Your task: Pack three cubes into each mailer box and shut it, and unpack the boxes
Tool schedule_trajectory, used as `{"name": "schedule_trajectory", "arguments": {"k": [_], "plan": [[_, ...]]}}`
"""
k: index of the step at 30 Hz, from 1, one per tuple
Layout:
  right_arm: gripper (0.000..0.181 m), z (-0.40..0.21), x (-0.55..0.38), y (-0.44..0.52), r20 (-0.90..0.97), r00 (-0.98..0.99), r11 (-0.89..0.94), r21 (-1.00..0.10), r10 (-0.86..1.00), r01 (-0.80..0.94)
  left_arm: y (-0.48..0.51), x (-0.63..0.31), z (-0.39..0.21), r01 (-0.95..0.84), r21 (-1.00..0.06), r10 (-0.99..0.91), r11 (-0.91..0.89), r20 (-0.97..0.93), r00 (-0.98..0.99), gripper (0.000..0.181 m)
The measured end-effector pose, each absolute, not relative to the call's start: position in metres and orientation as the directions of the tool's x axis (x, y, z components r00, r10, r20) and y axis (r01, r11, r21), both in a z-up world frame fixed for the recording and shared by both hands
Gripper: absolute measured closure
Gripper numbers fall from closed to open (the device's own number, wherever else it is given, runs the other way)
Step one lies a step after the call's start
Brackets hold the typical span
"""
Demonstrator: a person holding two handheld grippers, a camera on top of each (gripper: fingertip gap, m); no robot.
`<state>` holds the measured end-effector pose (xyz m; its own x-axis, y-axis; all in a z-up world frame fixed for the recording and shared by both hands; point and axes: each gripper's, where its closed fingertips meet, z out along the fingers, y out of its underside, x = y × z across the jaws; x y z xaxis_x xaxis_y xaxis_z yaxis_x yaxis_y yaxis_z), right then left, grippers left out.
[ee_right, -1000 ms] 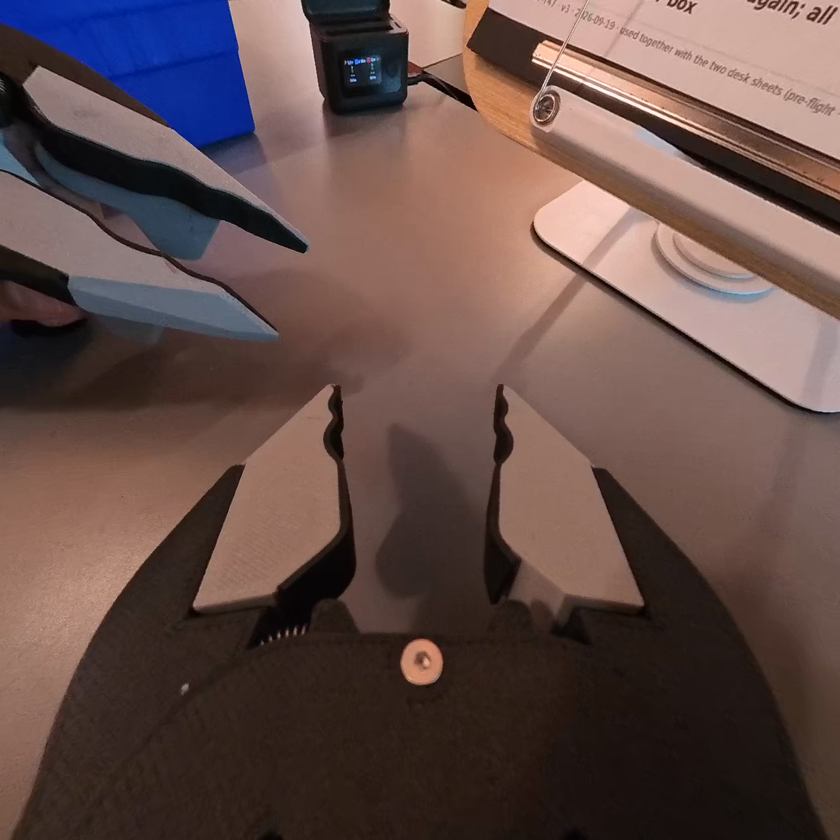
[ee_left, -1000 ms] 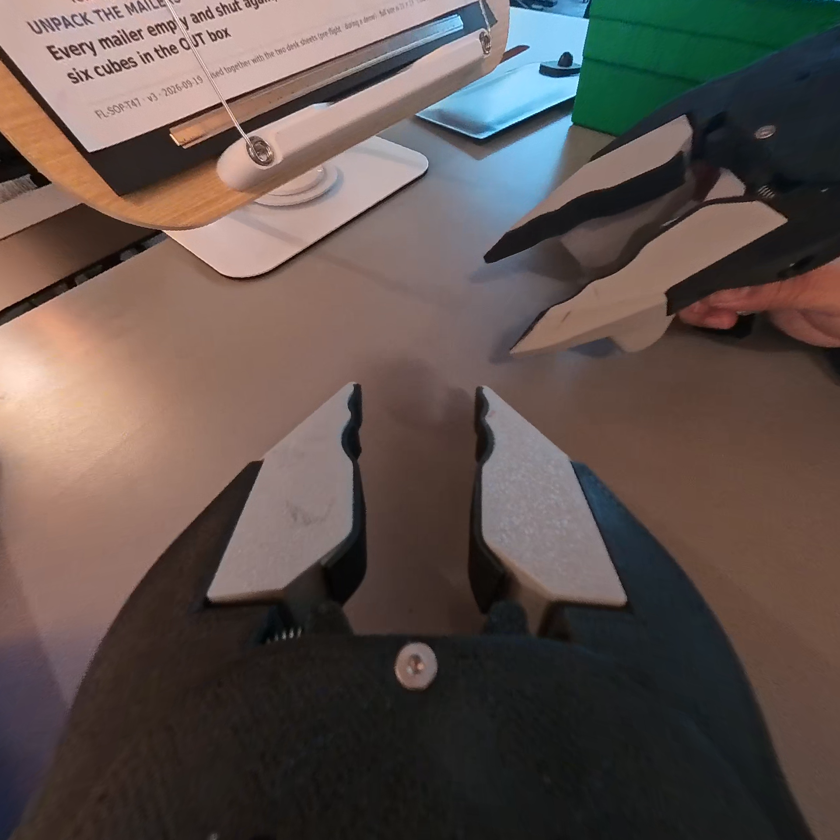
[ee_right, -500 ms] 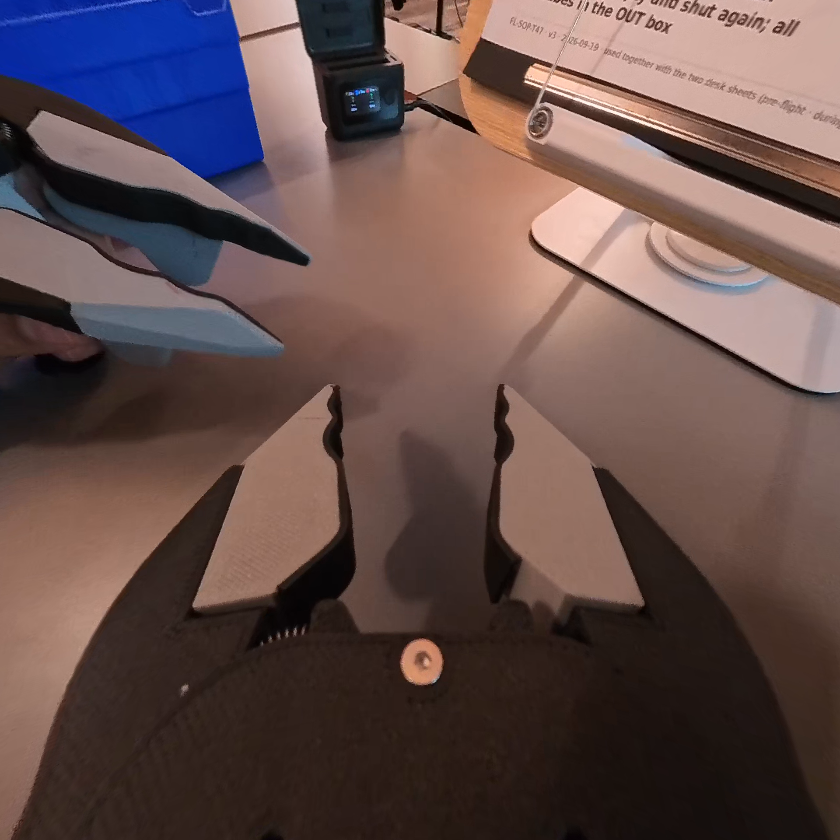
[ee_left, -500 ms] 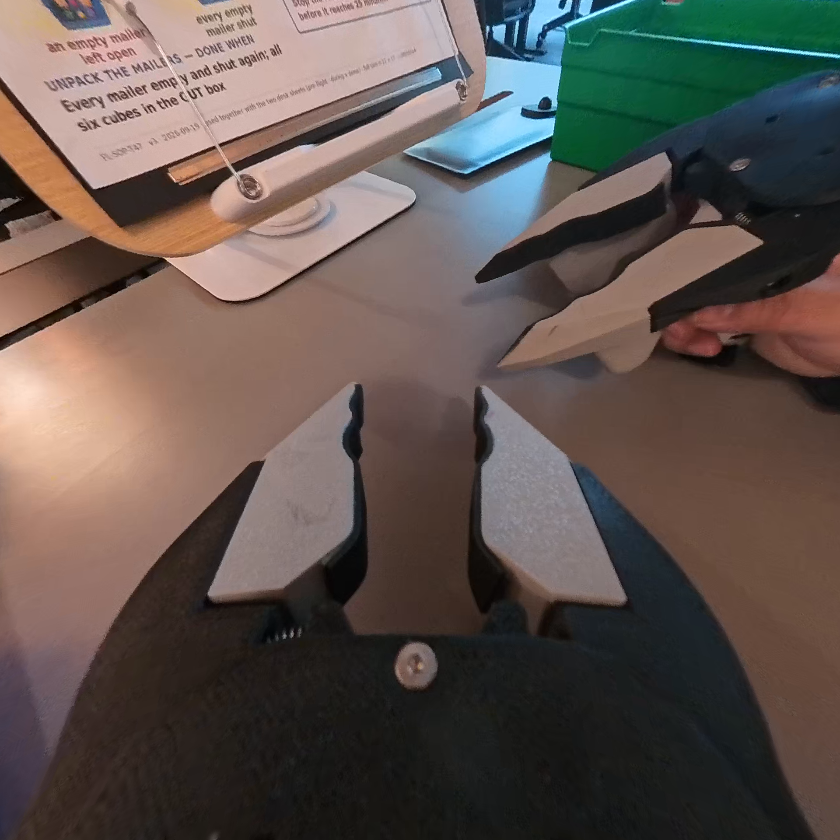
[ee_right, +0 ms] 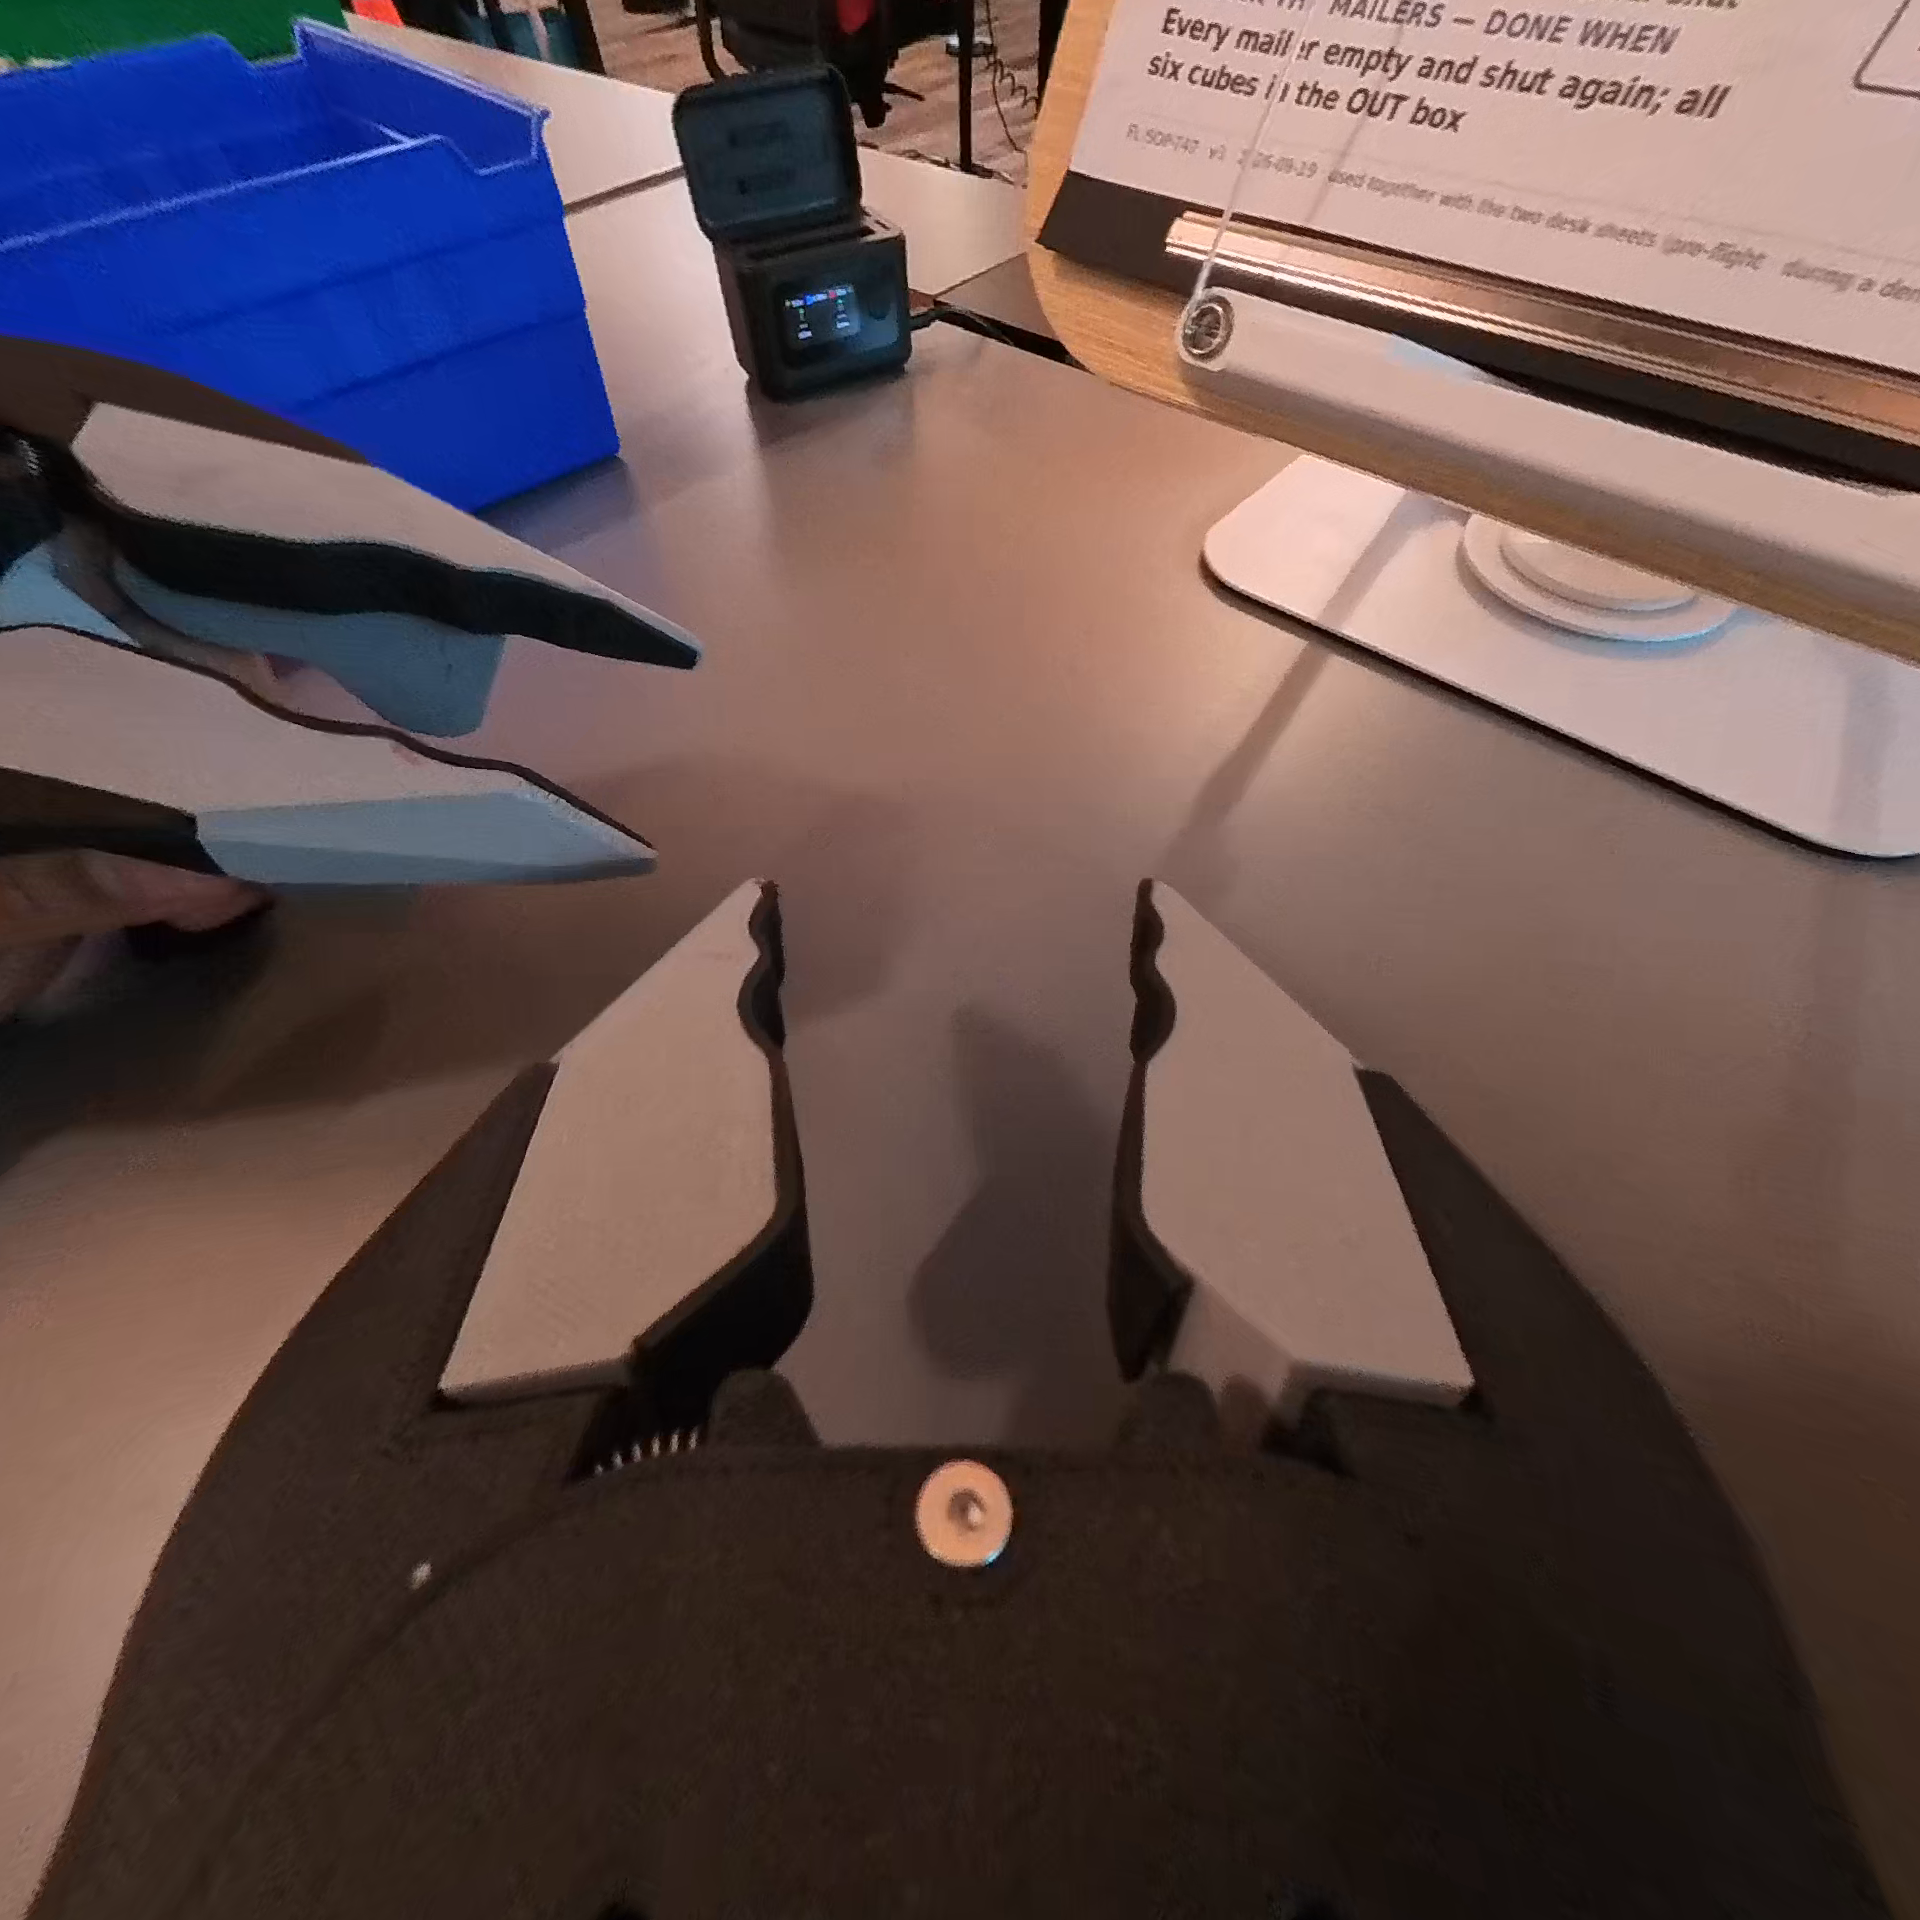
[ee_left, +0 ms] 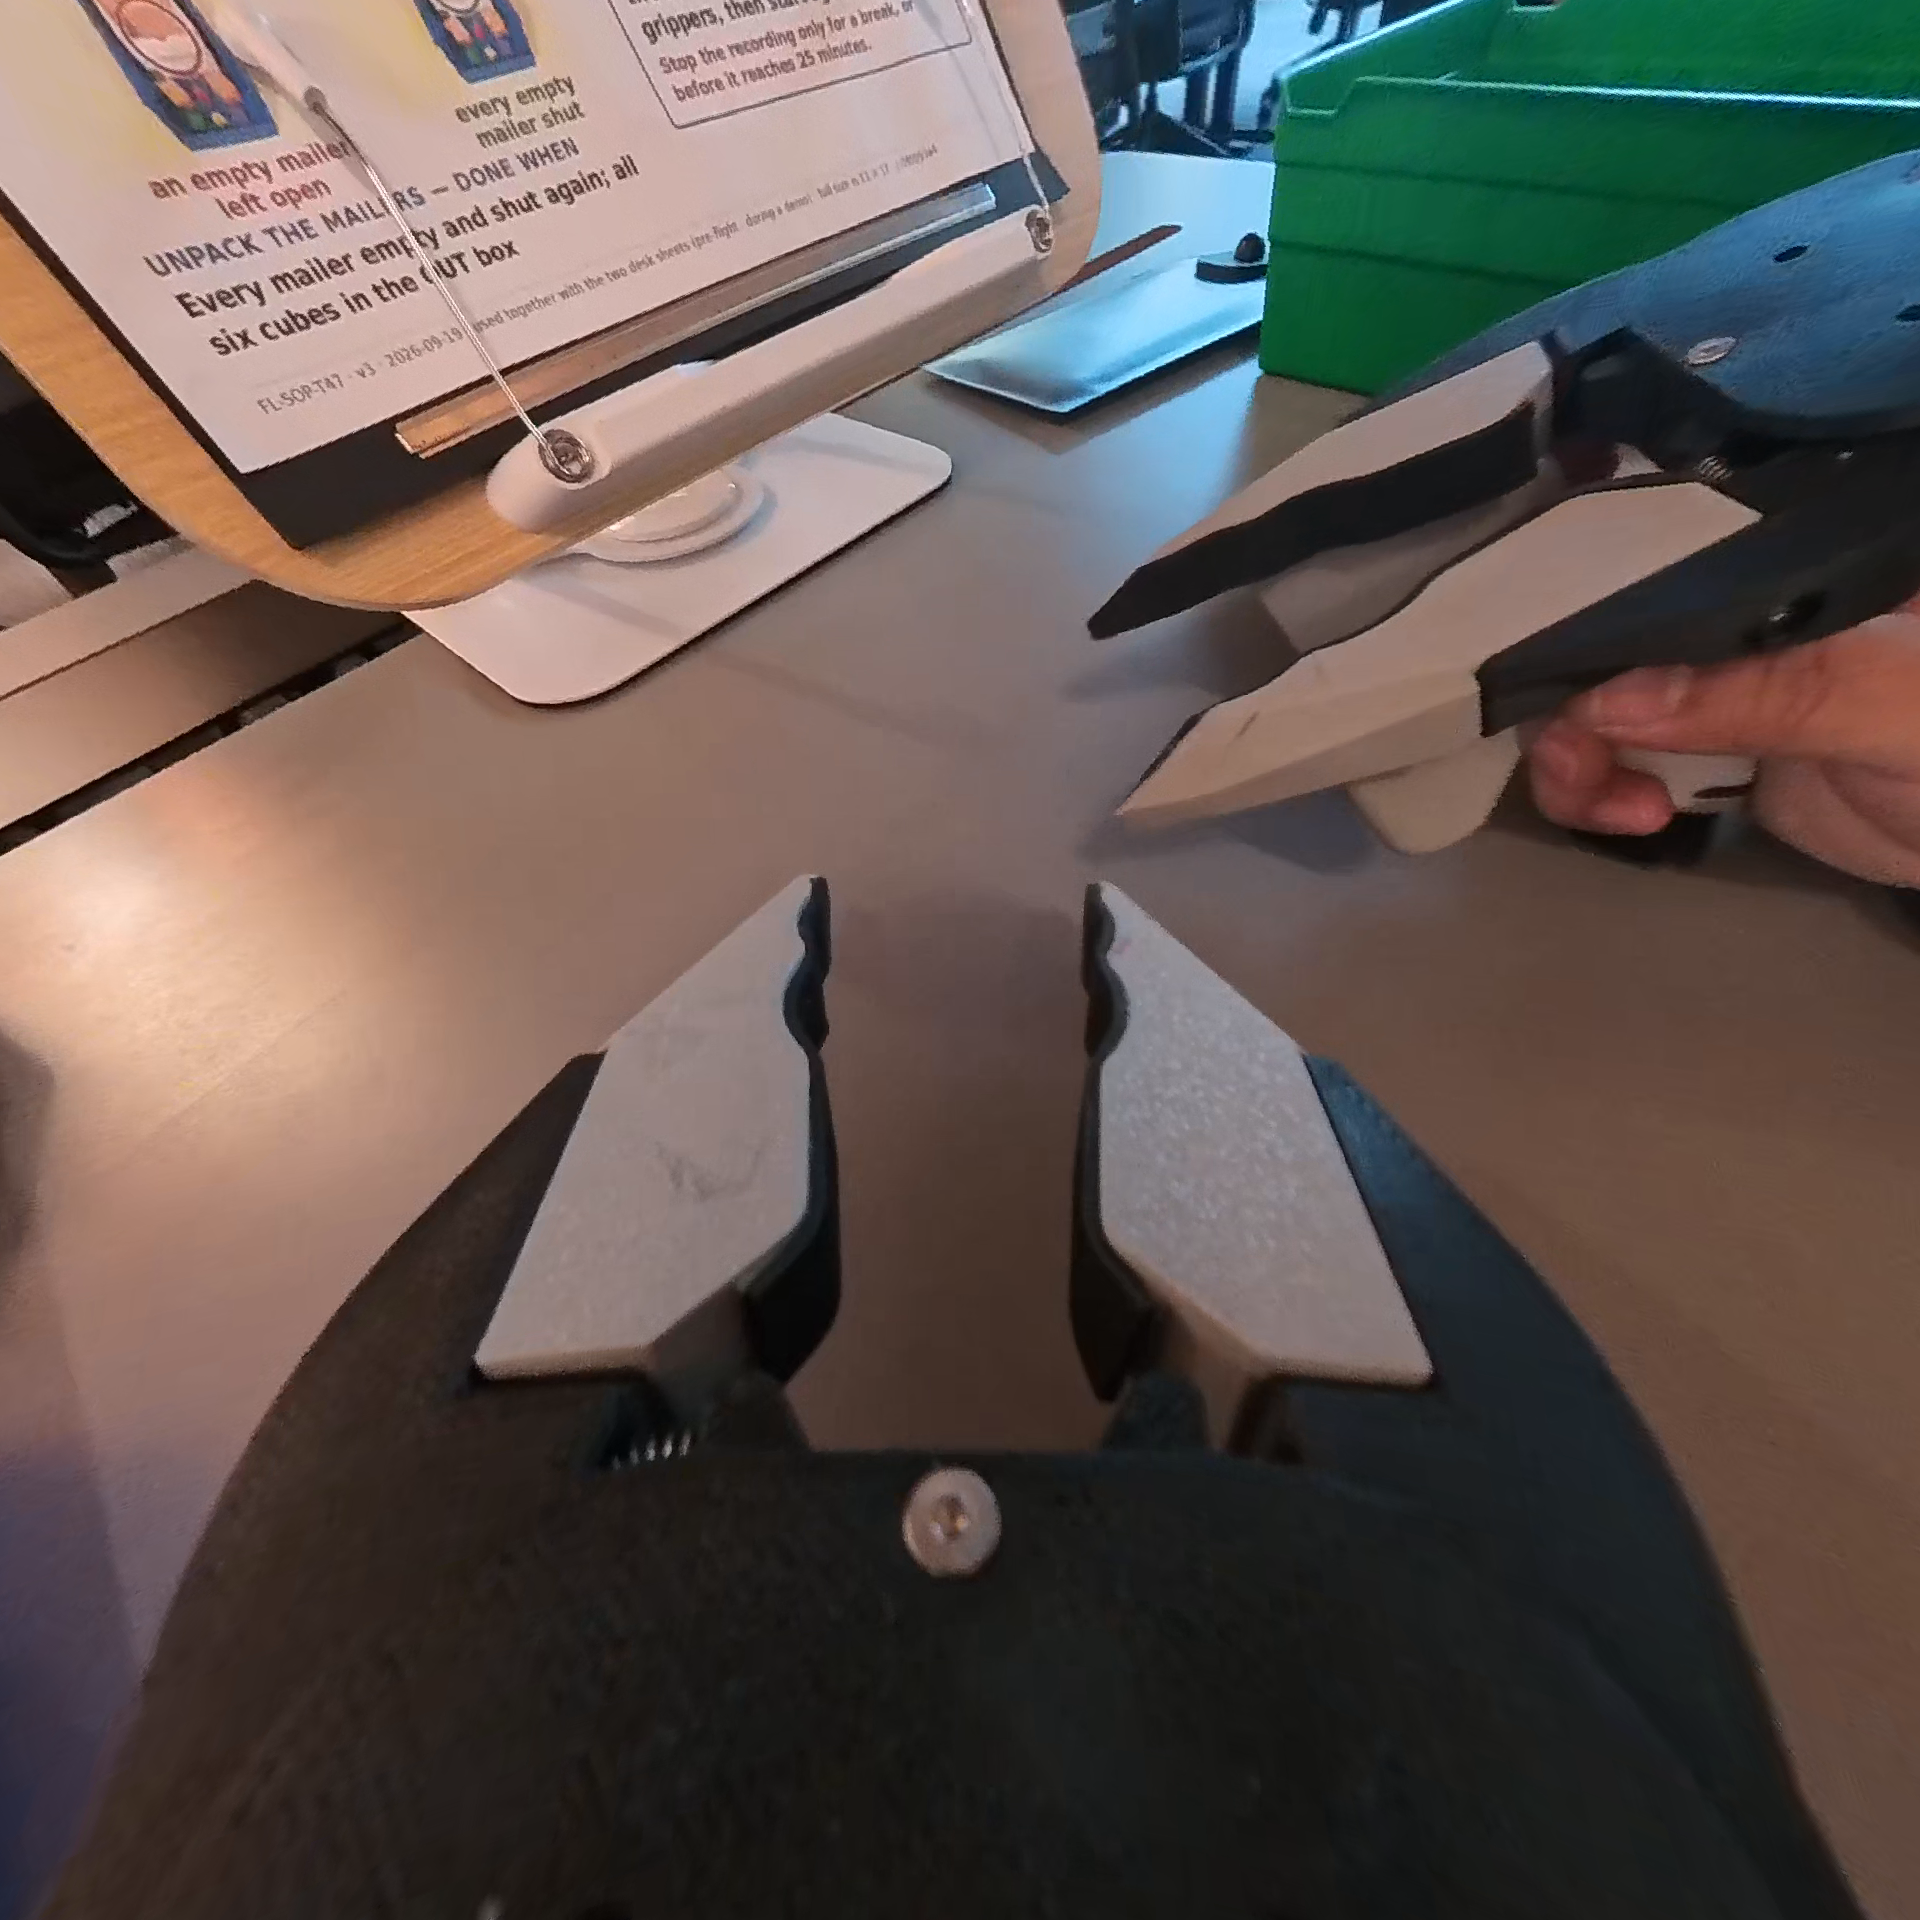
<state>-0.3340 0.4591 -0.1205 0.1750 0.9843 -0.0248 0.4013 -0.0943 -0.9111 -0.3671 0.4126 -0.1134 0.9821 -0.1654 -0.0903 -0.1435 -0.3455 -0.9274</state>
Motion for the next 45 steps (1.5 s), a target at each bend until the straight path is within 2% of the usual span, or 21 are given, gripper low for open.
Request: {"name": "schedule_trajectory", "arguments": {"k": [8, 14, 17, 21, 24, 27, 32, 36, 41, 45], "plan": [[0.114, -0.121, -0.346, 0.455, -0.009, 0.124, -0.059, -0.910, 0.992, 0.410, 0.407, -0.360, -0.113, -0.155, -0.928, -0.183, -0.339, -0.097, 0.978, 0.133], [0.109, -0.126, -0.355, 0.456, -0.014, 0.065, -0.041, -0.896, 0.998, 0.442, 0.408, -0.347, -0.114, -0.133, -0.924, -0.223, -0.357, -0.053, 0.973, 0.121], [0.106, -0.125, -0.358, 0.455, 0.012, 0.057, -0.015, -0.898, 0.998, 0.440, 0.405, -0.337, -0.105, -0.131, -0.933, -0.238, -0.334, -0.051, 0.970, 0.121], [0.104, -0.129, -0.360, 0.451, 0.050, 0.035, 0.028, -0.886, 0.998, 0.463, 0.389, -0.319, -0.061, -0.118, -0.957, -0.299, -0.264, -0.035, 0.954, 0.104], [0.105, -0.129, -0.361, 0.450, 0.076, 0.033, 0.052, -0.883, 0.997, 0.466, 0.365, -0.319, -0.013, -0.207, -0.949, -0.361, -0.235, -0.113, 0.926, 0.103], [0.105, -0.125, -0.361, 0.449, 0.088, 0.039, 0.062, -0.897, 0.995, 0.437, 0.343, -0.355, 0.023, -0.305, -0.908, -0.374, -0.286, -0.187, 0.908, 0.106], [0.107, -0.124, -0.362, 0.445, 0.097, 0.020, 0.079, -0.897, 0.995, 0.436, 0.315, -0.488, -0.002, -0.437, -0.678, -0.323, -0.591, -0.297, 0.898, 0.100], [0.108, -0.126, -0.363, 0.444, 0.099, 0.015, 0.083, -0.893, 0.995, 0.442, 0.291, -0.583, -0.050, -0.438, -0.480, -0.290, -0.760, -0.352, 0.890, 0.093], [0.109, -0.126, -0.363, 0.443, 0.102, 0.008, 0.087, -0.890, 0.995, 0.447, 0.263, -0.636, -0.112, -0.479, -0.245, -0.373, -0.843, -0.375, 0.849, 0.092], [0.113, -0.126, -0.363, 0.443, 0.115, 0.014, 0.097, -0.890, 0.993, 0.446, 0.249, -0.664, -0.144, -0.546, -0.040, -0.474, -0.837, -0.447, 0.759, 0.087]]}}
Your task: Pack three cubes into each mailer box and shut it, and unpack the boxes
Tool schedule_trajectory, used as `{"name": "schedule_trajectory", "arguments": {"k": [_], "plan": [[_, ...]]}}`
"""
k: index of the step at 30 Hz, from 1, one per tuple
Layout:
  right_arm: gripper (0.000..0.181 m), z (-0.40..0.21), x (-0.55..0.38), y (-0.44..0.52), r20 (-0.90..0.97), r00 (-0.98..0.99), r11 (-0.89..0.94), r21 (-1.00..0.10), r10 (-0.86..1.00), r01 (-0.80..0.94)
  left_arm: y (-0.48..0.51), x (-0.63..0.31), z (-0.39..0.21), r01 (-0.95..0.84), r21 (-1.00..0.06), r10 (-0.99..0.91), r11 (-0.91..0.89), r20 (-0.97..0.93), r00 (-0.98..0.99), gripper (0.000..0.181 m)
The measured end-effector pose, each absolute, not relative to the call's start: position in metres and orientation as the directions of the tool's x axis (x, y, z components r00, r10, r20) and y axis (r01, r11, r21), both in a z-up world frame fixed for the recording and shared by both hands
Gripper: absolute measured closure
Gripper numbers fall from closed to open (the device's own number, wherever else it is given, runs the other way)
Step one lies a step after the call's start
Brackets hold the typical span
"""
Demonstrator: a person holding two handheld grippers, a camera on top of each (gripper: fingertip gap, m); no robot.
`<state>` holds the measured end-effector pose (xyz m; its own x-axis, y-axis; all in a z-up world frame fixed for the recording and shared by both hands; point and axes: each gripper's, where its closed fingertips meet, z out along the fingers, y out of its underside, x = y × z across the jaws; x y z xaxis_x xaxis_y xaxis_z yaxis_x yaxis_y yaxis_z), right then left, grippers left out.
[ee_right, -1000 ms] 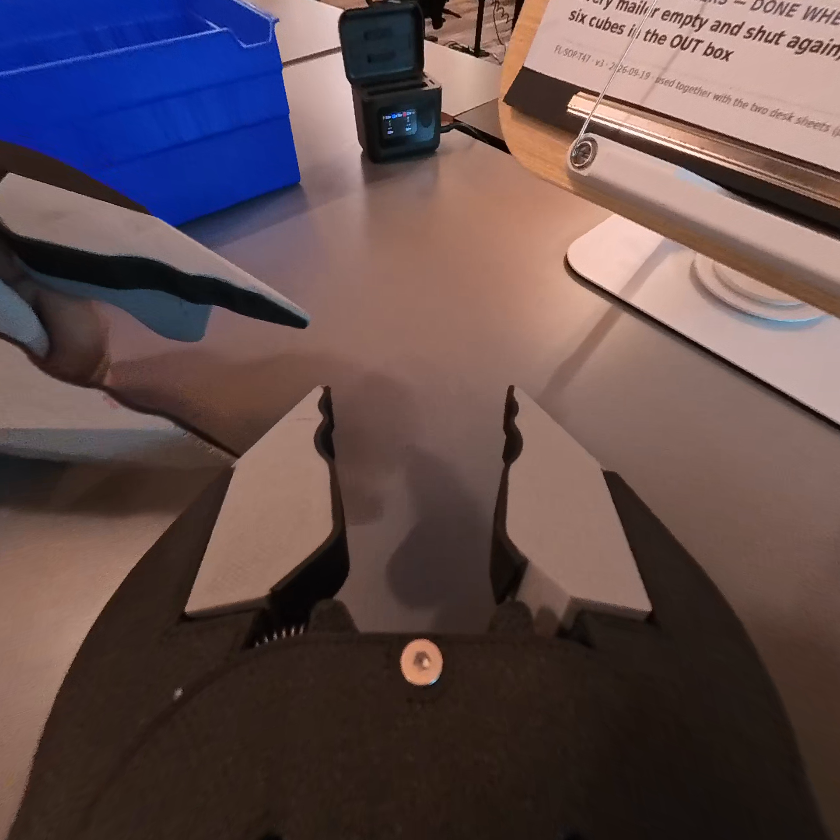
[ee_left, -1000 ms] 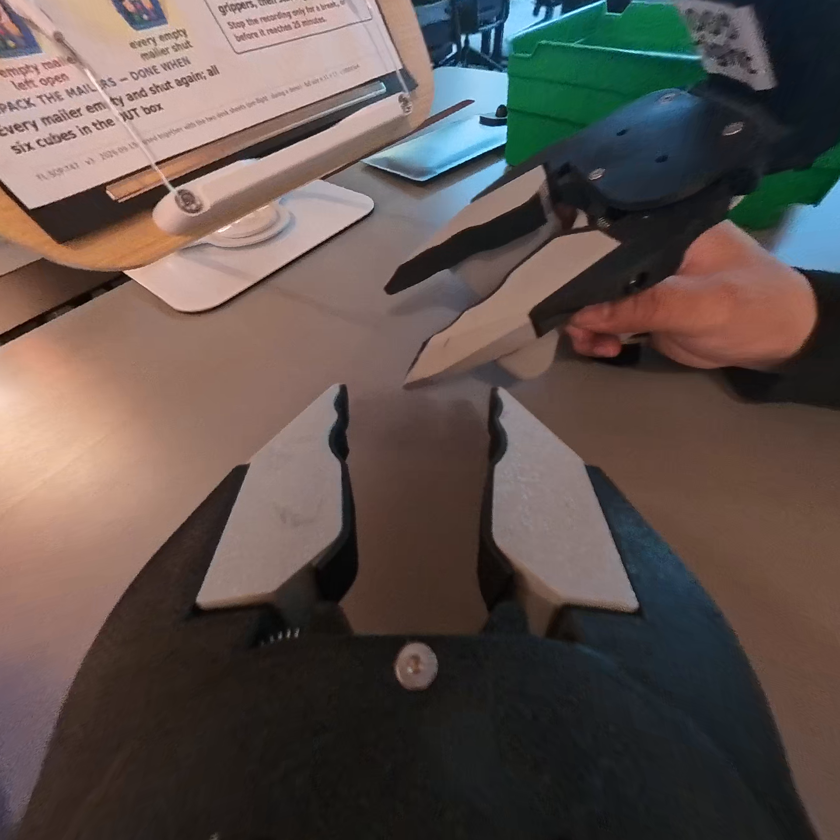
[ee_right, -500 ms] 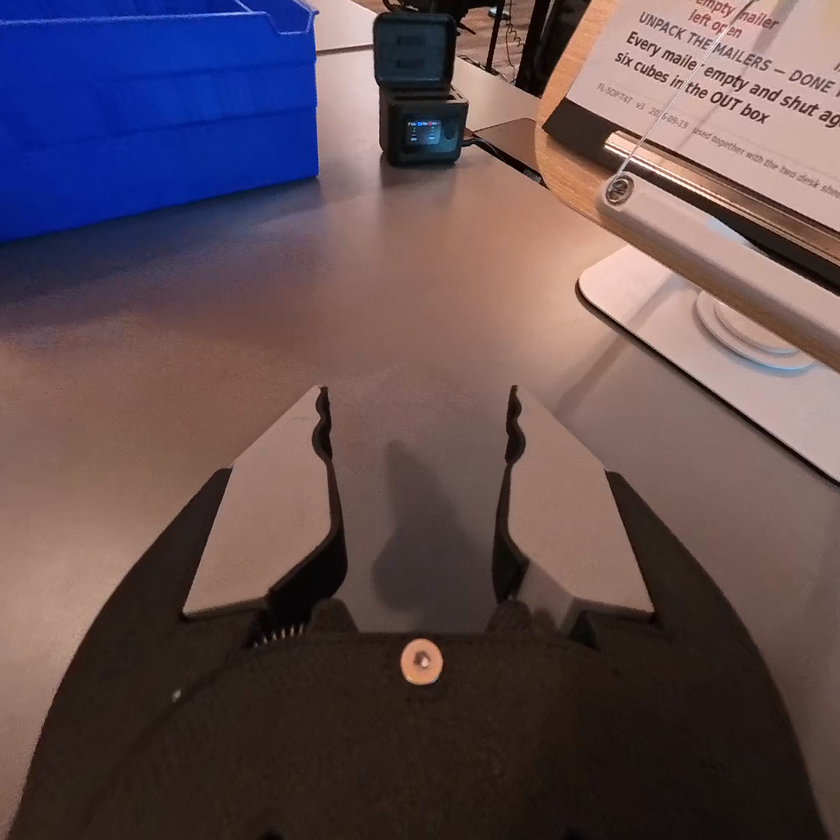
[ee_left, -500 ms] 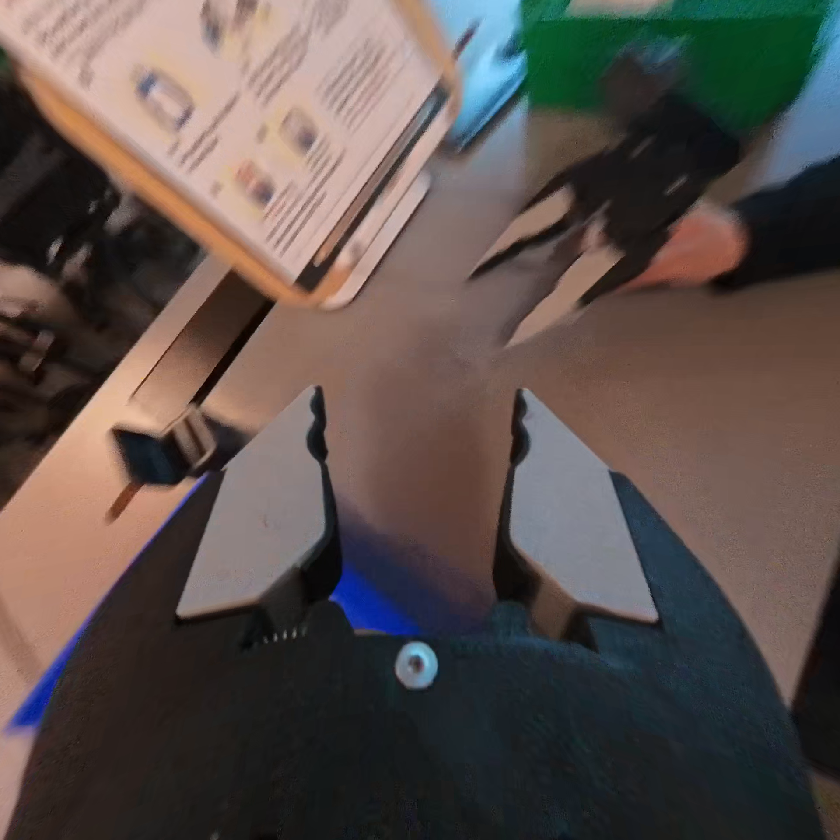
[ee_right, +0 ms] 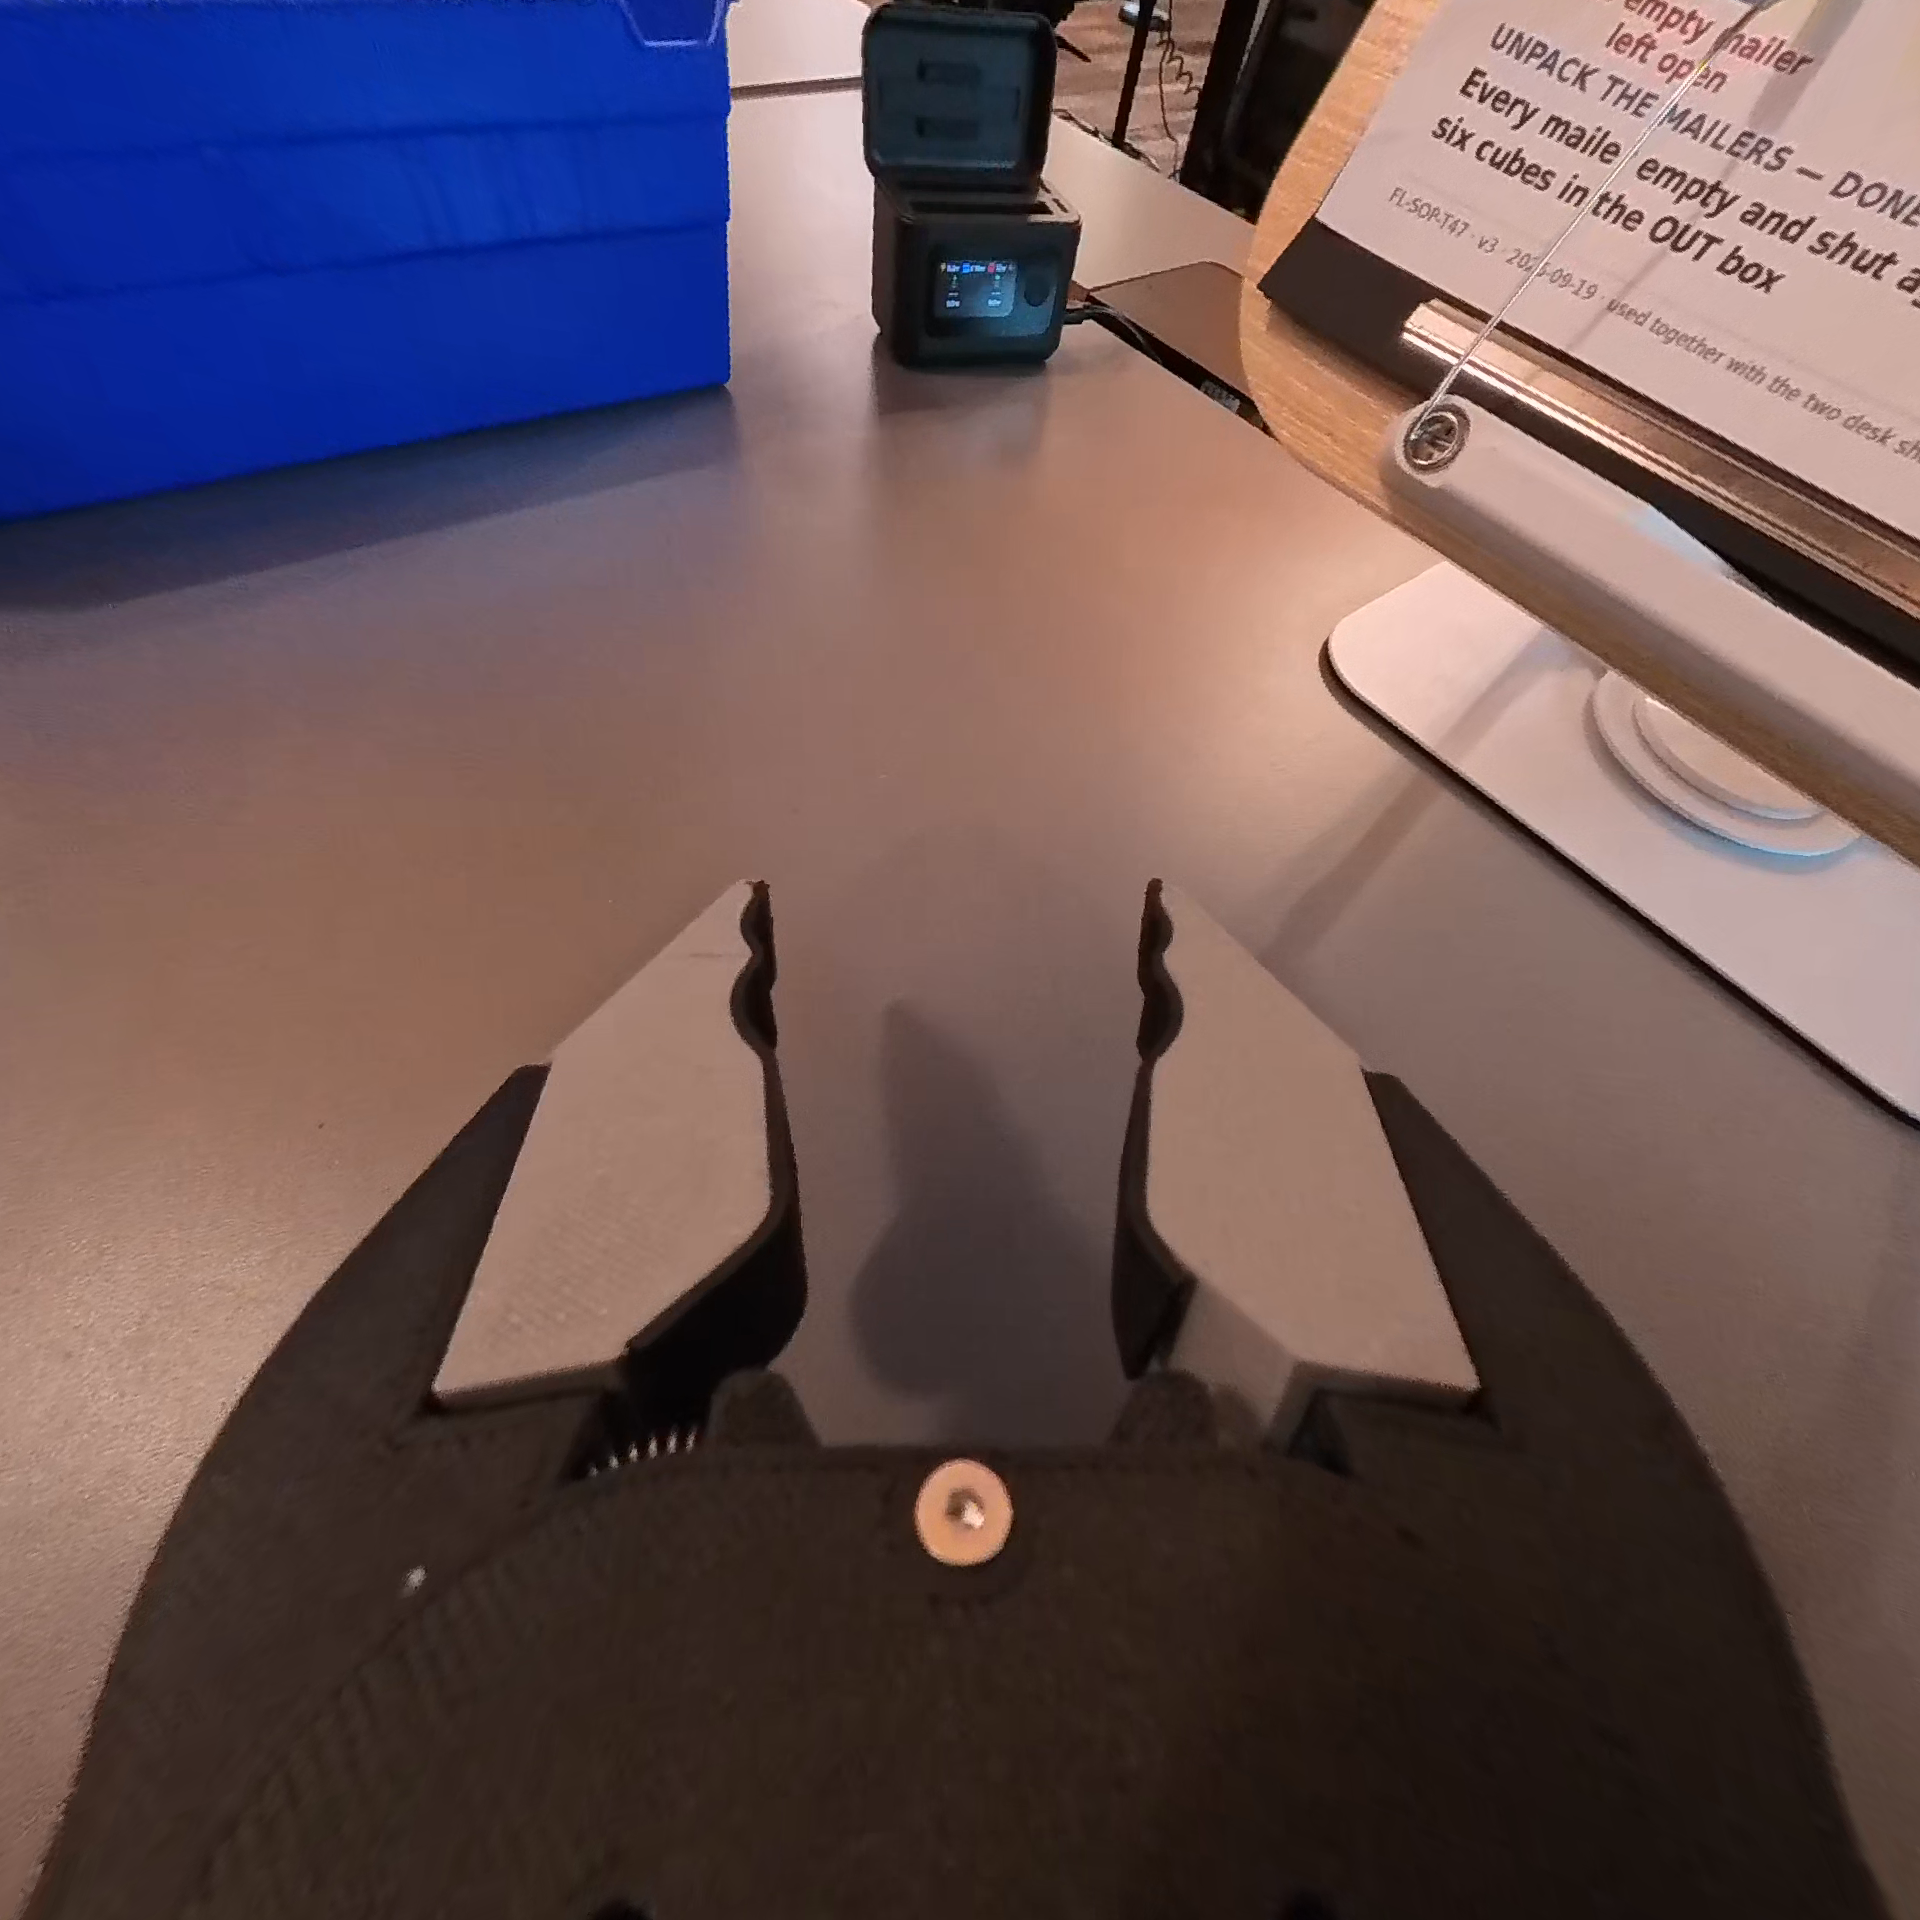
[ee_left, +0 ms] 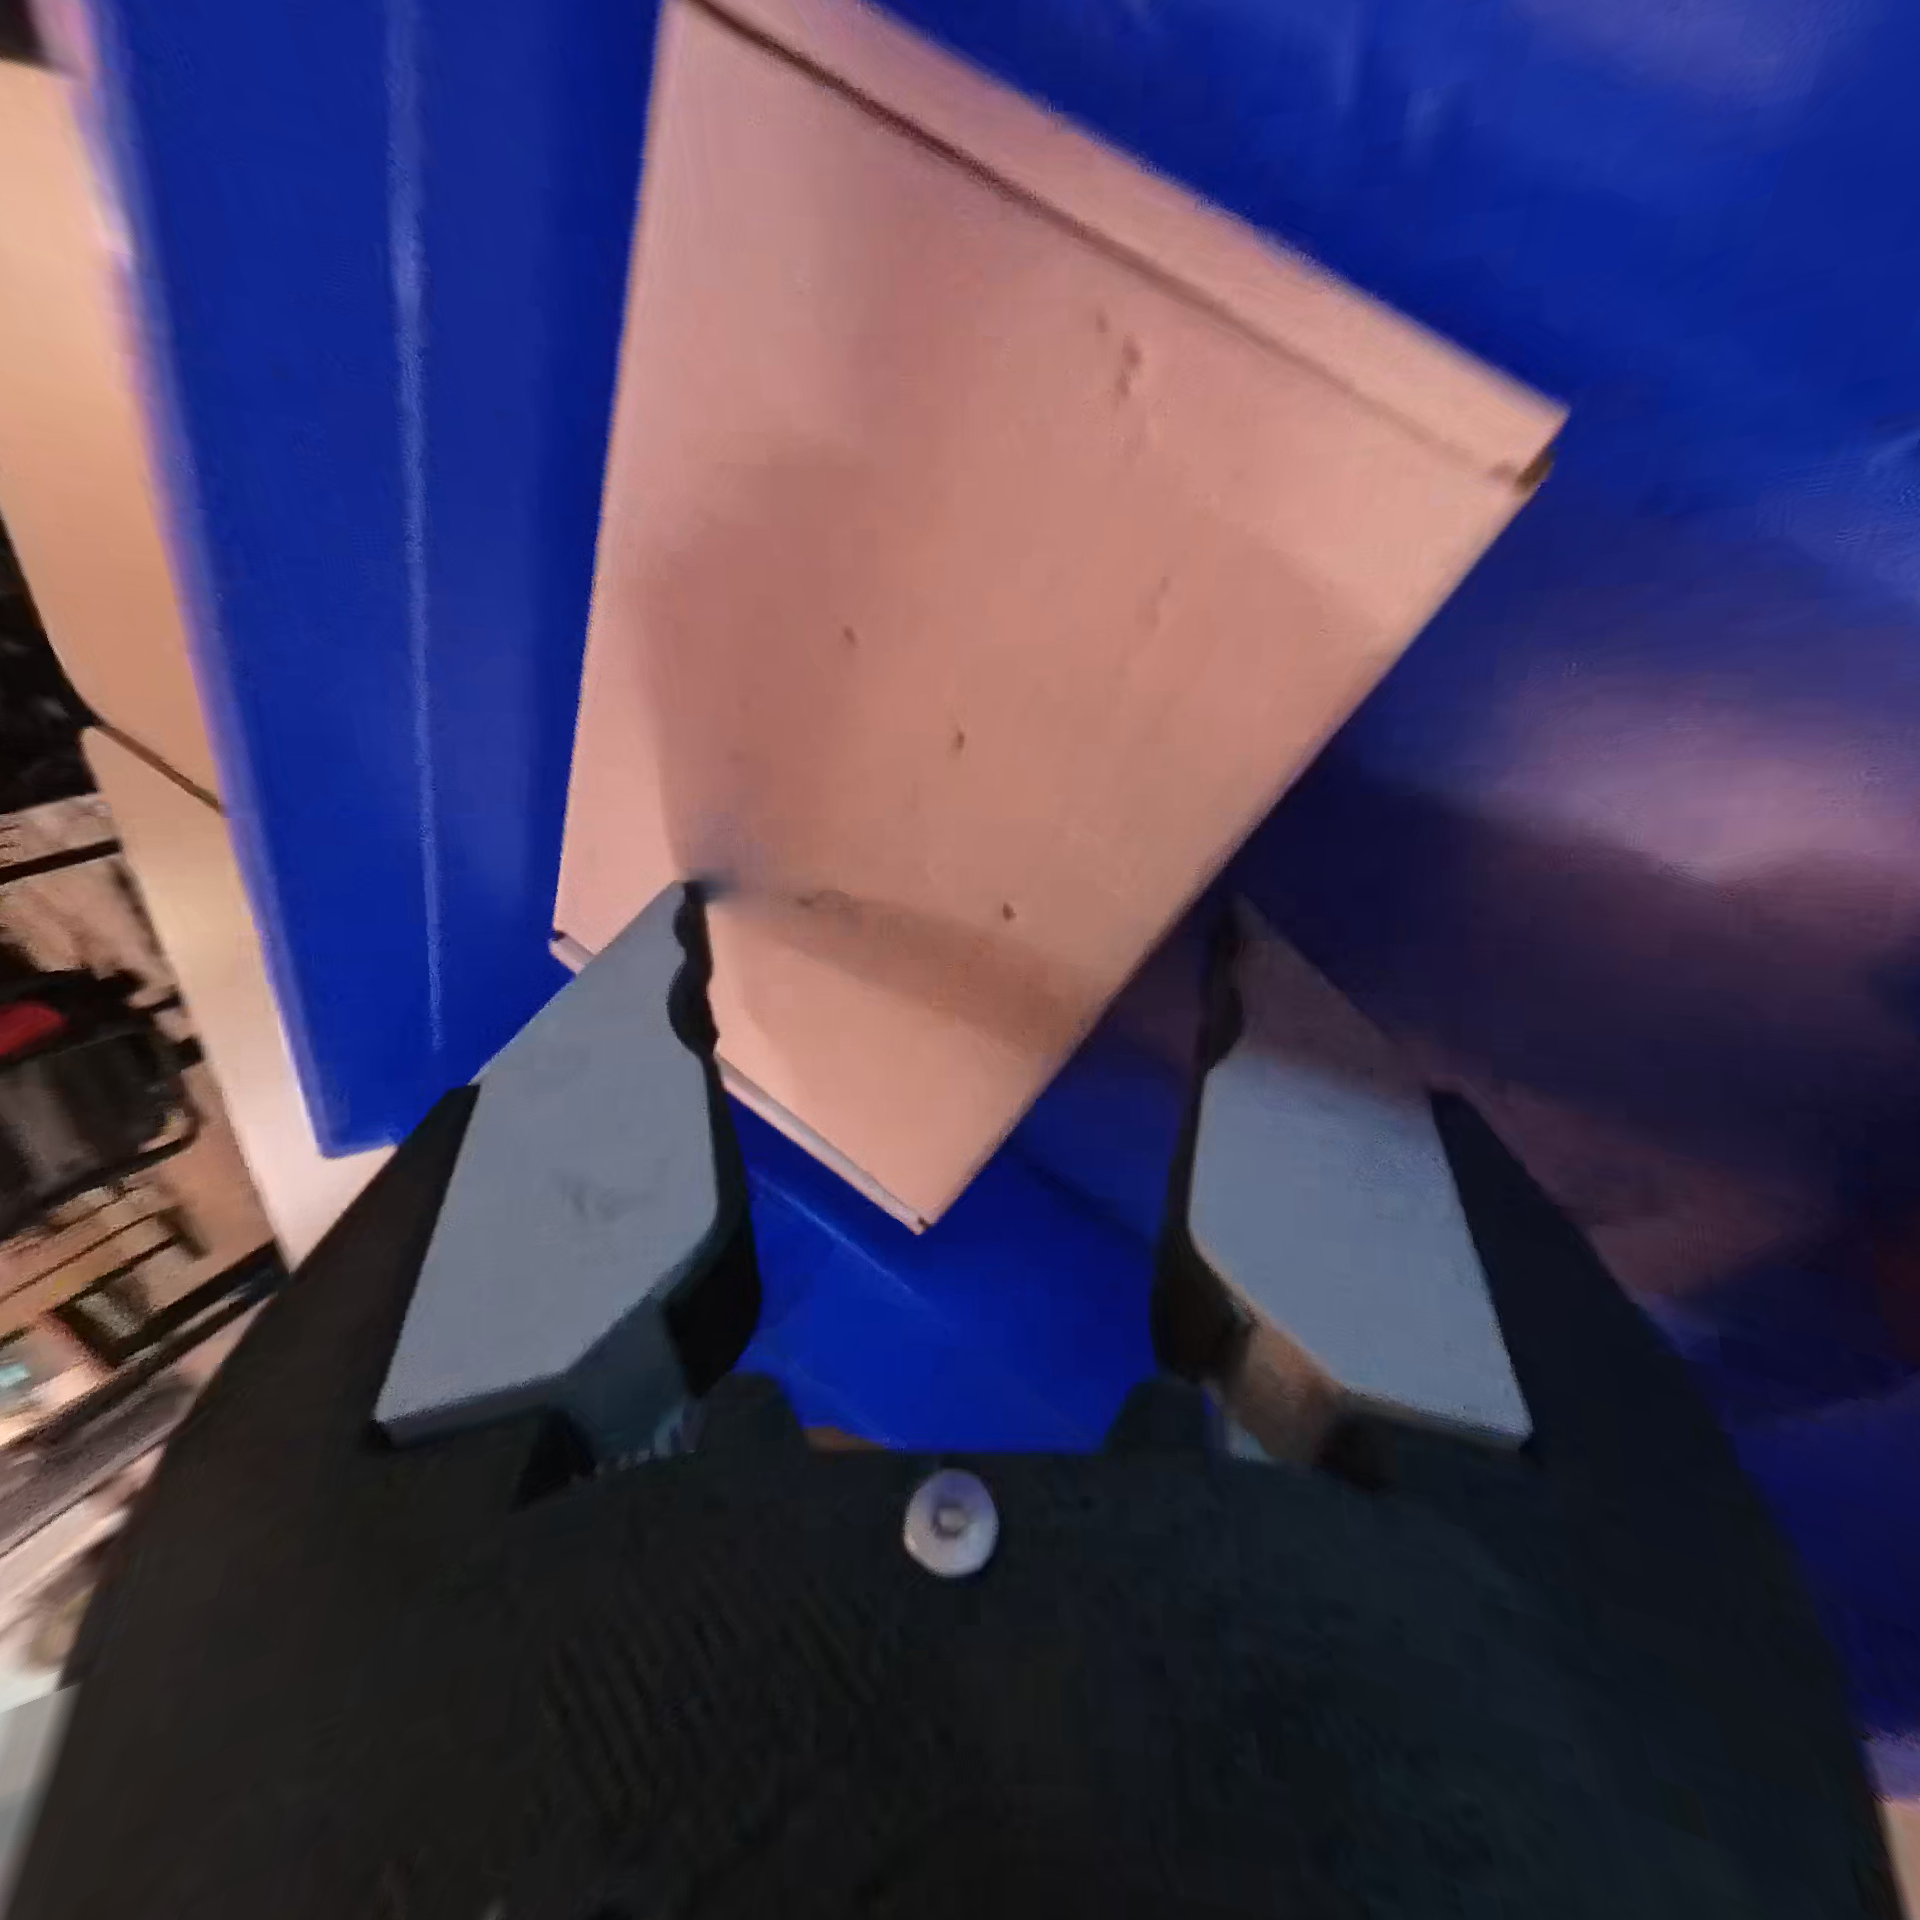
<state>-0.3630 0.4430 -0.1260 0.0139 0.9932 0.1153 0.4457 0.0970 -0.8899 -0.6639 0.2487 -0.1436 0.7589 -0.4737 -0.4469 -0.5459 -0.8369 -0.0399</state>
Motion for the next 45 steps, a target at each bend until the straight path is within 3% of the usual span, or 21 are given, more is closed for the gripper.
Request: {"name": "schedule_trajectory", "arguments": {"k": [3, 11, 17, 27, 31, 38, 45], "plan": [[0.114, -0.127, -0.363, 0.442, 0.126, 0.011, 0.107, -0.886, 0.992, 0.452, 0.254, -0.673, -0.149, -0.618, 0.060, -0.553, -0.784, -0.517, 0.653, 0.081], [0.116, -0.125, -0.363, 0.442, 0.112, 0.010, 0.096, -0.892, 0.994, 0.441, 0.258, -0.674, -0.147, -0.618, 0.045, -0.540, -0.785, -0.541, 0.645, 0.088], [0.118, -0.124, -0.362, 0.441, 0.115, 0.004, 0.102, -0.895, 0.993, 0.433, 0.254, -0.667, -0.132, -0.609, -0.011, -0.490, -0.793, -0.582, 0.648, 0.108], [0.120, -0.122, -0.360, 0.437, 0.118, 0.001, 0.107, -0.900, 0.993, 0.423, 0.244, -0.662, -0.112, -0.599, 0.010, -0.455, -0.801, -0.661, 0.597, 0.113], [0.120, -0.122, -0.360, 0.438, 0.113, 0.004, 0.101, -0.901, 0.994, 0.422, 0.237, -0.662, -0.105, -0.607, 0.075, -0.468, -0.791, -0.714, 0.520, 0.112], [0.121, -0.121, -0.359, 0.438, 0.116, 0.007, 0.102, -0.903, 0.993, 0.418, 0.230, -0.670, -0.060, -0.589, 0.105, -0.375, -0.801, -0.855, 0.357, 0.112], [0.121, -0.119, -0.359, 0.439, 0.113, 0.013, 0.098, -0.909, 0.993, 0.405, 0.236, -0.654, 0.009, -0.603, 0.052, -0.244, -0.796, -0.939, 0.242, 0.112]]}}
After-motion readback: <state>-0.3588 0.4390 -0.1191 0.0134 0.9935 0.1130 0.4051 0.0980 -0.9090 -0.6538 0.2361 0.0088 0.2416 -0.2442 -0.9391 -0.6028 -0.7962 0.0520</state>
